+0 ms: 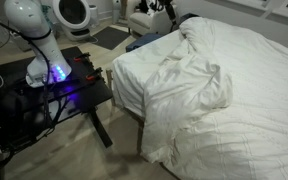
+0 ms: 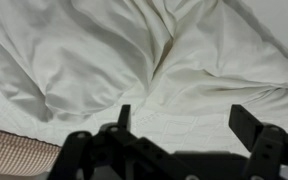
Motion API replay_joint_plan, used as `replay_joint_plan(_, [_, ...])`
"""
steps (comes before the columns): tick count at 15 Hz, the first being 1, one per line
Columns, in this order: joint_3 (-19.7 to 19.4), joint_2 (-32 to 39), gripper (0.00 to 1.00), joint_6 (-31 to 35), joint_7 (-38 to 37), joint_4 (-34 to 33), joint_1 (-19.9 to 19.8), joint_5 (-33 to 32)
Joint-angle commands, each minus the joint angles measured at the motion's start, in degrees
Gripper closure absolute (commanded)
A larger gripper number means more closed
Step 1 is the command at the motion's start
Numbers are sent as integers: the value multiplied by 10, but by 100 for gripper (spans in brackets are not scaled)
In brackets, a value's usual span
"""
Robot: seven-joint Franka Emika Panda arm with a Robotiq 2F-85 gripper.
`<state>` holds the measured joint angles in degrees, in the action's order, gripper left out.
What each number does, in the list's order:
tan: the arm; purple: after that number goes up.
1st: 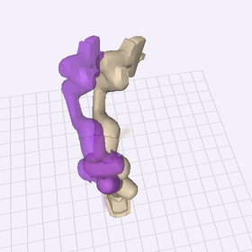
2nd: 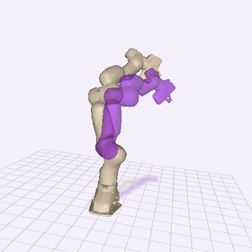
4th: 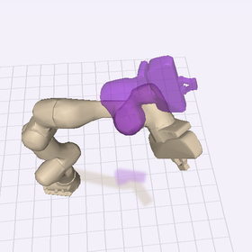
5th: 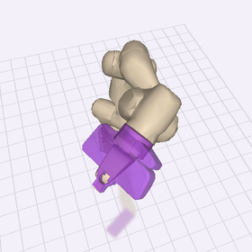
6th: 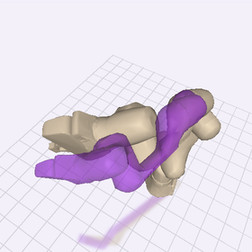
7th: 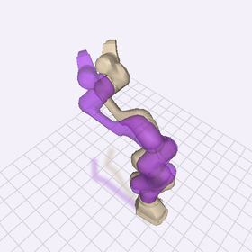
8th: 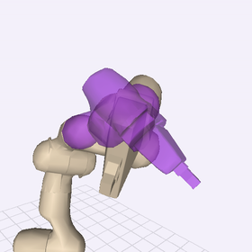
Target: Straighten the beddings on the bottom right corner of the bed
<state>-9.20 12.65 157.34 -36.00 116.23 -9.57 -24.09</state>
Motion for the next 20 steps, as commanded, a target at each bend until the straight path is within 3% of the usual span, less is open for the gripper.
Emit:
replay_joint_plan(1, [-51, 89, 0, 12, -33, -104, 30, 17])
replay_joint_plan(4, [-87, 163, 0, 19, -47, -187, 41, 56])
replay_joint_plan(11, [-140, 311, 0, -33, -42, -364, 28, 164])
replay_joint_plan(20, [-179, 390, 0, -141, -83, -445, -17, 191])
